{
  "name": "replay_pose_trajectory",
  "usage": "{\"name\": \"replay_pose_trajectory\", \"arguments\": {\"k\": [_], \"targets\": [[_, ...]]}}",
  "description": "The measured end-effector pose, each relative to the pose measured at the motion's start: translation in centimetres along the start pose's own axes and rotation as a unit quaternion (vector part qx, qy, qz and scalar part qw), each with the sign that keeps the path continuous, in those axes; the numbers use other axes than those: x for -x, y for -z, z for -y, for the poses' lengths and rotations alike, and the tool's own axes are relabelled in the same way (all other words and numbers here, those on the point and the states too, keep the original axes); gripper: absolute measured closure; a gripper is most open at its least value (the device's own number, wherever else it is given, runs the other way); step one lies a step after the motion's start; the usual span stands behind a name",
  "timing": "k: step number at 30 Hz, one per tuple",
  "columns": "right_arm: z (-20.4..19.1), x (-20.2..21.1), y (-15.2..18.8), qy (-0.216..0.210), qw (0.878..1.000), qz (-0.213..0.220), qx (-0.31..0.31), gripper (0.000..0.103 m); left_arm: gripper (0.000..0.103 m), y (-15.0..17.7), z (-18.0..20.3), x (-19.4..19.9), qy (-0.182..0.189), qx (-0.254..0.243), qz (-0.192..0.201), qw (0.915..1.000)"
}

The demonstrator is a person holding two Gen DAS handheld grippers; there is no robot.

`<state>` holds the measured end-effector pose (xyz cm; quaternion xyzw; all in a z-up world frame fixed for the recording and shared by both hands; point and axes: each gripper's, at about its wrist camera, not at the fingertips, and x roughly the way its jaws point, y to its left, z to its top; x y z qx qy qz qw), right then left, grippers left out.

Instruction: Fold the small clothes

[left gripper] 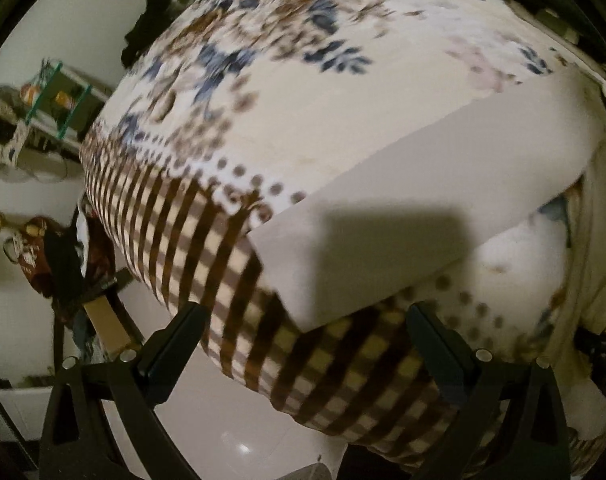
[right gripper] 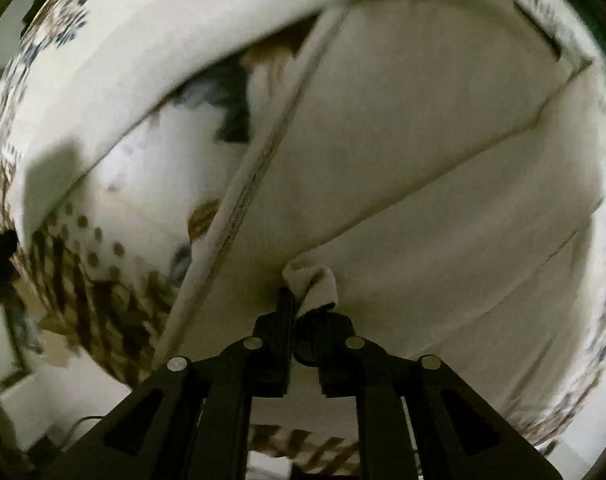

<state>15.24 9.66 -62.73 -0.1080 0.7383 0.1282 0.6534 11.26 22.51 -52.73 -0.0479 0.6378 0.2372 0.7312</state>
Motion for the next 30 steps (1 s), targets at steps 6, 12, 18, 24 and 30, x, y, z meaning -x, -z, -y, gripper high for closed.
{"name": "replay_pose_trajectory", "arguments": {"k": [6, 12, 18, 24, 30], "targets": [[4.0, 2.8, 1.5, -0.184, 0.976, 0.009, -0.112, 0.046, 0.000, -0.4, -6.0, -2.3, 0.061, 0.092, -0.030, 0.9934], [10.7, 2.1, 3.6, -0.146, 0.961, 0.013, -0.234, 0.046, 0.001, -0.6, -12.0, -7.9, 0.188, 0.228, -0.082, 0.9519], [14.5, 0.1, 5.2, -0.151, 0.947, -0.010, -0.283, 0.046, 0.006, -1.9, -9.7, -7.8, 0.249, 0.235, -0.039, 0.9389], [15.3, 1.1, 6.6, -0.155, 0.952, 0.000, -0.264, 0.046, 0.096, -1.8, -4.5, -5.9, 0.159, 0.155, -0.018, 0.9749], [18.8, 3.3, 10.1, -0.166, 0.950, 0.019, -0.265, 0.046, 0.097, -0.9, -1.1, 3.7, 0.135, 0.078, 0.074, 0.9850]]}}
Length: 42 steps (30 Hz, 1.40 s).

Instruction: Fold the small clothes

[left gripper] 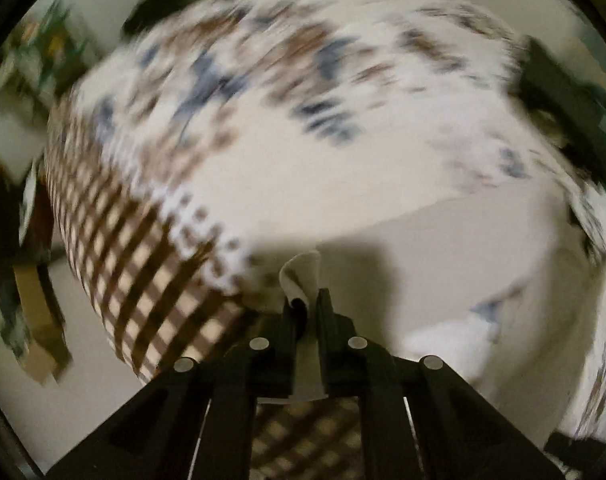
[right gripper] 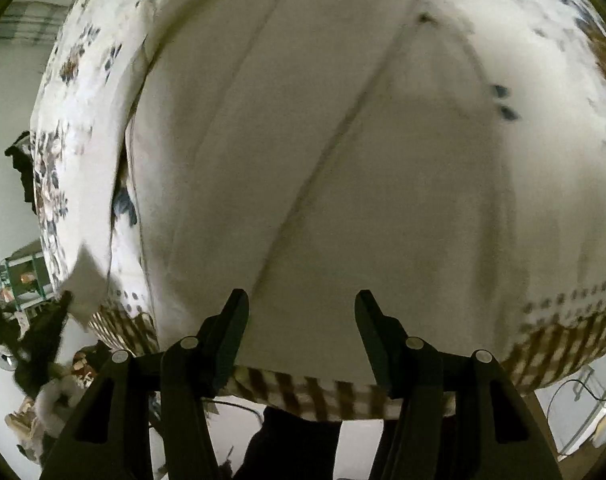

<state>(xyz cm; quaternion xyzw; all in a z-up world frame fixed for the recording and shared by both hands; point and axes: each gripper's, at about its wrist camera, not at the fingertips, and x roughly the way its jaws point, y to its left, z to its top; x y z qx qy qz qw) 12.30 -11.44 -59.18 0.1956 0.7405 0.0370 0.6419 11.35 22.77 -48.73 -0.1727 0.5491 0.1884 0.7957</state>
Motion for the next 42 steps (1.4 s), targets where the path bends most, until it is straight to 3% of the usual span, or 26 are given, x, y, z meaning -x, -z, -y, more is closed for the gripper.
{"name": "replay_pose_trajectory", "arguments": {"k": [2, 4, 8, 9, 11, 14, 19, 21, 23, 25, 29, 32, 35, 37, 42], "targets": [[3.1, 1.7, 0.4, -0.004, 1.000, 0.007, -0.020, 0.046, 0.097, 1.1, 4.4, 2.9, 0.030, -0.062, 0.013, 0.9976], [5.9, 2.8, 0.8, -0.007, 0.999, 0.010, -0.040, 0.046, 0.097, 3.4, 9.0, 5.4, 0.066, -0.129, 0.011, 0.9894], [11.9, 4.6, 1.9, -0.007, 0.996, 0.019, -0.092, 0.046, 0.097, 8.6, 19.5, 7.0, 0.133, -0.259, -0.021, 0.9566], [13.4, 5.0, 2.2, -0.006, 0.994, 0.023, -0.106, 0.046, 0.097, 10.6, 22.3, 7.0, 0.150, -0.290, -0.032, 0.9447], [15.8, 5.6, 2.8, -0.003, 0.992, 0.030, -0.125, 0.046, 0.097, 14.5, 26.3, 6.7, 0.170, -0.330, -0.054, 0.9269], [19.2, 6.3, 3.7, 0.001, 0.988, 0.035, -0.148, 0.046, 0.097, 18.5, 30.0, 6.2, 0.187, -0.361, -0.080, 0.9102], [22.4, 6.2, 5.2, -0.003, 0.986, 0.029, -0.166, 0.046, 0.092, 21.2, 31.5, 4.9, 0.182, -0.381, -0.114, 0.8994], [22.9, 6.0, 5.8, -0.014, 0.985, 0.026, -0.169, 0.046, 0.089, 20.3, 31.2, 4.2, 0.162, -0.375, -0.124, 0.9041], [23.5, 6.4, 5.6, -0.037, 0.986, 0.026, -0.160, 0.046, 0.067, 19.0, 30.4, 4.0, 0.152, -0.357, -0.130, 0.9123], [22.1, 6.1, 5.5, -0.071, 0.987, 0.028, -0.141, 0.046, 0.011, 17.3, 28.8, 3.8, 0.136, -0.329, -0.123, 0.9263], [18.7, 5.2, 4.3, -0.140, 0.985, 0.027, -0.099, 0.046, 0.009, 13.3, 22.2, 3.5, 0.082, -0.252, -0.099, 0.9592], [15.8, 2.9, 2.7, -0.152, 0.986, 0.011, -0.071, 0.046, 0.009, 11.1, 17.1, 1.9, 0.030, -0.196, -0.097, 0.9754], [13.7, -0.3, 2.0, -0.108, 0.993, -0.017, -0.053, 0.048, 0.009, 10.1, 14.2, 0.5, -0.001, -0.160, -0.095, 0.9826], [13.1, -0.5, 2.7, -0.079, 0.996, -0.009, -0.040, 0.099, 0.009, 9.7, 12.7, 0.0, -0.014, -0.145, -0.093, 0.9849], [13.0, 1.8, 5.4, -0.026, 0.999, 0.023, -0.028, 0.099, 0.009, 9.9, 11.9, -1.0, -0.012, -0.138, -0.100, 0.9854]]}}
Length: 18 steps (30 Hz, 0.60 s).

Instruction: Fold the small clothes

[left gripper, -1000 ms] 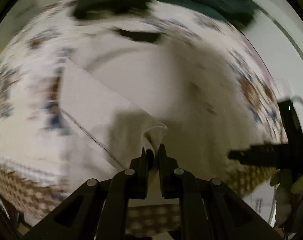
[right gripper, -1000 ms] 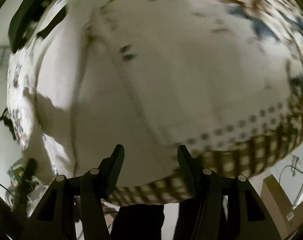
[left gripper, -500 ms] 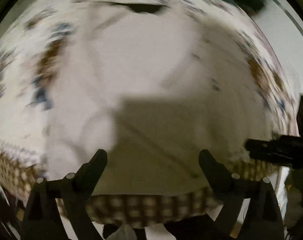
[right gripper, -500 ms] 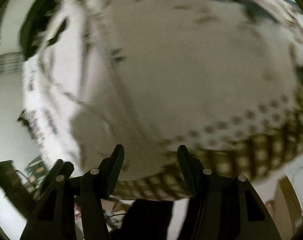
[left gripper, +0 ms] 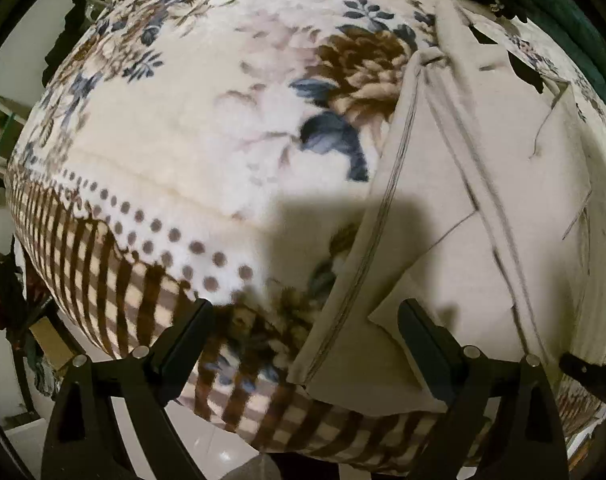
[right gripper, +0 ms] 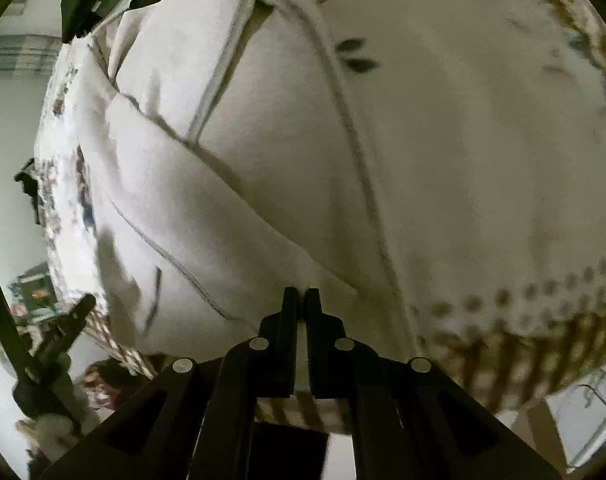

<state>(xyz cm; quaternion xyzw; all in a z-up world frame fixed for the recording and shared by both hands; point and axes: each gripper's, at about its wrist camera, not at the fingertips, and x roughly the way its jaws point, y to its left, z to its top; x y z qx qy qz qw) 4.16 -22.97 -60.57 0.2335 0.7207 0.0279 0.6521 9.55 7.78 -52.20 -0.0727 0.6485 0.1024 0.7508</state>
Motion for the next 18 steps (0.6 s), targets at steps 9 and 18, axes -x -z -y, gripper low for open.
{"name": "replay_pose_trajectory", "arguments": {"k": [9, 18], "targets": [[4.1, 2.3, -0.4, -0.050, 0.997, -0.027, -0.047, 0.052, 0.009, 1.4, -0.9, -2.3, 0.038, 0.015, -0.032, 0.9986], [8.9, -1.6, 1.1, -0.102, 0.981, -0.086, -0.141, 0.052, 0.049, 3.2, -2.8, -6.2, 0.134, 0.034, -0.093, 0.9860]]}}
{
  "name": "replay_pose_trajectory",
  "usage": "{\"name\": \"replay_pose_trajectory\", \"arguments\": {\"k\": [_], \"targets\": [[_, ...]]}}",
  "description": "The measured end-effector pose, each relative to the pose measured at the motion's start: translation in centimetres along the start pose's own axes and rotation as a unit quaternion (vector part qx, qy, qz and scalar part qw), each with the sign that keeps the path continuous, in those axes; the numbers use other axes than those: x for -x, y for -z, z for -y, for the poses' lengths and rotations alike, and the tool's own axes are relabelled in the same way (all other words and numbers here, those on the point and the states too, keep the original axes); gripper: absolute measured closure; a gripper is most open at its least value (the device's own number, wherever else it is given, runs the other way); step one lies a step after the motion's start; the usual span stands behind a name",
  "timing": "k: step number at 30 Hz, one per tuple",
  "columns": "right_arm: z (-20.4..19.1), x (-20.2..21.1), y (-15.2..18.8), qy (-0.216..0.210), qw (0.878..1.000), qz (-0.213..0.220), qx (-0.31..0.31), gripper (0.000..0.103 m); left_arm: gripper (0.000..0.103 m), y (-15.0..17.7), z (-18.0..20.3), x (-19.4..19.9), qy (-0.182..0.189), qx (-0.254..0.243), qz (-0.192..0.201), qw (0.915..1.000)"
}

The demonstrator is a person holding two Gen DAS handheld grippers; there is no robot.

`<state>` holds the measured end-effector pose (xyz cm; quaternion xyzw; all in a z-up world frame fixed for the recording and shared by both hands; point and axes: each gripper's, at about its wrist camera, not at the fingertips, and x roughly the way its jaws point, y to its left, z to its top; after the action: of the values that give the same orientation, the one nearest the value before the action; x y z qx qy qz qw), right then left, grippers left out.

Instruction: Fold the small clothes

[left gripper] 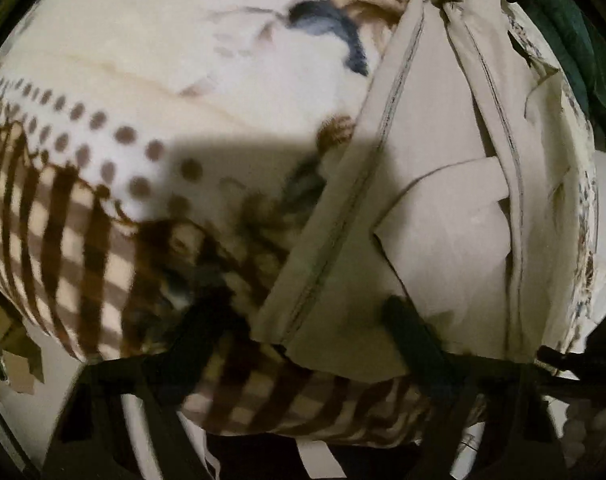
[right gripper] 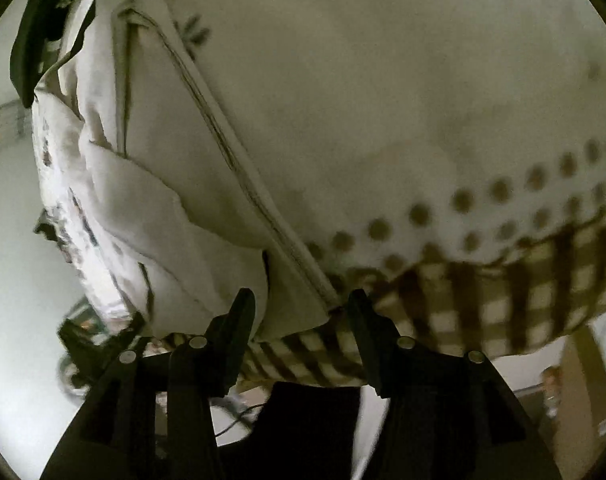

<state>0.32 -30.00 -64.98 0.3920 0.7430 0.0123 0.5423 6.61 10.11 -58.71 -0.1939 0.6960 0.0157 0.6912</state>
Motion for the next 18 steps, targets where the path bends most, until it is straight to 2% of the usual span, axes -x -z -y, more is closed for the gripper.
{"name": "replay_pose_trajectory", "arguments": {"k": [1, 2, 3, 4, 8, 14, 18], "targets": [[-0.2, -0.7, 0.2, -0.008, 1.000, 0.000, -0.008, 0.059, 0.077, 0.1, -0.2, 0.0, 0.009, 0.006, -0.002, 0.9999], [0.0, -0.9, 0.4, -0.020, 1.000, -0.001, -0.017, 0.083, 0.084, 0.2, -0.6, 0.1, 0.019, 0.018, -0.006, 0.9996], [0.3, -1.3, 0.7, -0.029, 0.999, -0.010, -0.026, 0.094, 0.091, 0.3, -1.1, 0.4, 0.027, 0.030, -0.003, 0.9992], [0.1, -1.8, 1.1, -0.032, 0.999, -0.011, -0.031, 0.097, 0.099, 0.4, -1.5, 0.9, 0.036, 0.041, -0.001, 0.9985], [0.7, 0.0, 1.9, -0.052, 0.997, 0.008, -0.050, 0.099, 0.099, 0.9, -2.7, 3.1, 0.073, 0.079, 0.004, 0.9942], [0.1, 4.7, 1.4, -0.073, 0.996, 0.030, -0.039, 0.099, 0.099, 0.1, -2.1, 6.4, 0.092, 0.077, 0.020, 0.9925], [-1.7, 6.8, 0.5, -0.087, 0.995, 0.047, -0.029, 0.100, 0.099, -2.3, -0.9, 8.4, 0.100, 0.083, 0.038, 0.9908]]}}
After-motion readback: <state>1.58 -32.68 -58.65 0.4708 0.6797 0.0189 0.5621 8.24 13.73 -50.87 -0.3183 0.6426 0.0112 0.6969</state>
